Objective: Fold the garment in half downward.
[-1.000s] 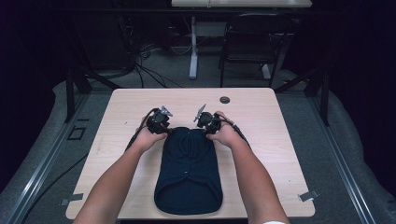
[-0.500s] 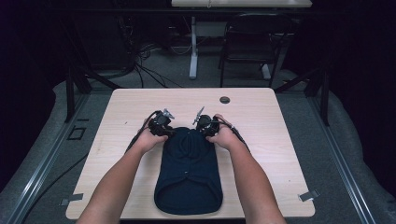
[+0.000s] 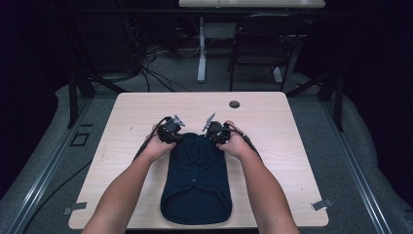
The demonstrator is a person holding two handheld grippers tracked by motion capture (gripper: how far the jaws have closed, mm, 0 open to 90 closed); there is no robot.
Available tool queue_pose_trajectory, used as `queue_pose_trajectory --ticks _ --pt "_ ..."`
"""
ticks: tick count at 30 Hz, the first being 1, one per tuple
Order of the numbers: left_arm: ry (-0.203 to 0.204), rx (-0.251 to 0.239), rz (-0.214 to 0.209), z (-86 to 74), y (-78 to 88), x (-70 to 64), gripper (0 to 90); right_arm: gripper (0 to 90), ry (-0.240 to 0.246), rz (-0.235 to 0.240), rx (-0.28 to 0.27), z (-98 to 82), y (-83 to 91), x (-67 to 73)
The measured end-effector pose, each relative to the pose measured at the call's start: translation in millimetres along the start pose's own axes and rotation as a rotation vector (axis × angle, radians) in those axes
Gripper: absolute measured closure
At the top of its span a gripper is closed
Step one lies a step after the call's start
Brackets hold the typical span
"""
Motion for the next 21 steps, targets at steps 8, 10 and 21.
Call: queue_pose_trajectory --ticks 8,10,21 --pt "0.002 -0.021 0.021 4.2 8.7 -0.8 84.5 82.9 -0.013 -0.008 -0.040 2.4 12.9 -2.8" --pt "-0.003 -0.043 0.027 7.8 16.2 -1.6 84.6 84.1 -0.002 -0.007 -0.047 2.2 19.9 -2.9" --pt "-0.033 -0.104 0.039 21.6 53.0 -3.0 85.1 85.8 -0.006 -0.023 -0.122 7.0 47.4 -5.1"
Point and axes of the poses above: each handheld gripper's, and its own axes: y roughly backward along the jaws, z roughly out of its top, x roughly to its left, the point moved 8 cm from there along -y, roughly forward along the jaws, and after that the axes turned 7 degrees about y, right-handed, at the moved point
